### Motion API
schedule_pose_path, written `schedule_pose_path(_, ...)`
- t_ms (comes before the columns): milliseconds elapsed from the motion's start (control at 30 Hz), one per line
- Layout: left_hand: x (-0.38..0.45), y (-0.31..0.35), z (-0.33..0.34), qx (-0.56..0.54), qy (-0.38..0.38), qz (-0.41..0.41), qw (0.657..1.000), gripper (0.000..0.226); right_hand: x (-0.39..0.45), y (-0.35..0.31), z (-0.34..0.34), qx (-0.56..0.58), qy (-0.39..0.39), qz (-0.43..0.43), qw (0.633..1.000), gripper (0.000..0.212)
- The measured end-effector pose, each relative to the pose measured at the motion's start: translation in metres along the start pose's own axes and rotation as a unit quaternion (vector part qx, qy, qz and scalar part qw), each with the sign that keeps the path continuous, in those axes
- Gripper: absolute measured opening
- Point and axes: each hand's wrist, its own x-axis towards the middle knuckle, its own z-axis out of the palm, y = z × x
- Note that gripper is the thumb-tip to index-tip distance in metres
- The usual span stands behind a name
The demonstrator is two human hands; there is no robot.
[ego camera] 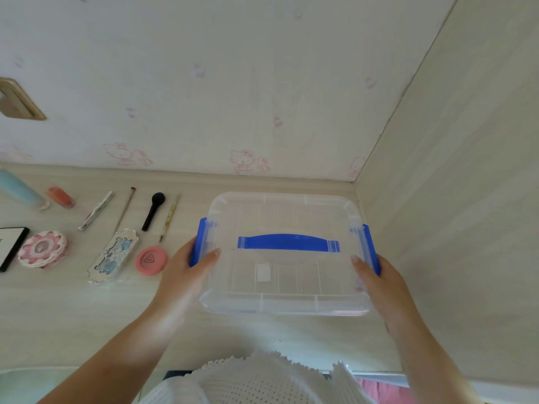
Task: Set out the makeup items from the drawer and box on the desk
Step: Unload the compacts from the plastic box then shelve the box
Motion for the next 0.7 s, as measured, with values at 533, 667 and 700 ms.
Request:
schedule_pose_path(533,-0.0022,0.0060,-0.0005,0.085,0.002,0.080,0.993,0.014,-0.0021,-0.0043,-0.0027,-0.132,0.011,-0.098,0.986,0.013)
schedule_pose_path(667,0.0009,0.0038,-0.0019,0.096,-0.003,0.092,0.991,0.014,-0.0024,-0.0048,-0.0025,-0.135,0.011,-0.094,0.986,0.013)
schedule_pose_path(700,0.0004,0.0051,-0.0017,0.087,-0.005,0.092,0.992,0.015,-0.0011,-0.0027,-0.0021,-0.125,0.009,-0.091,0.988,0.013)
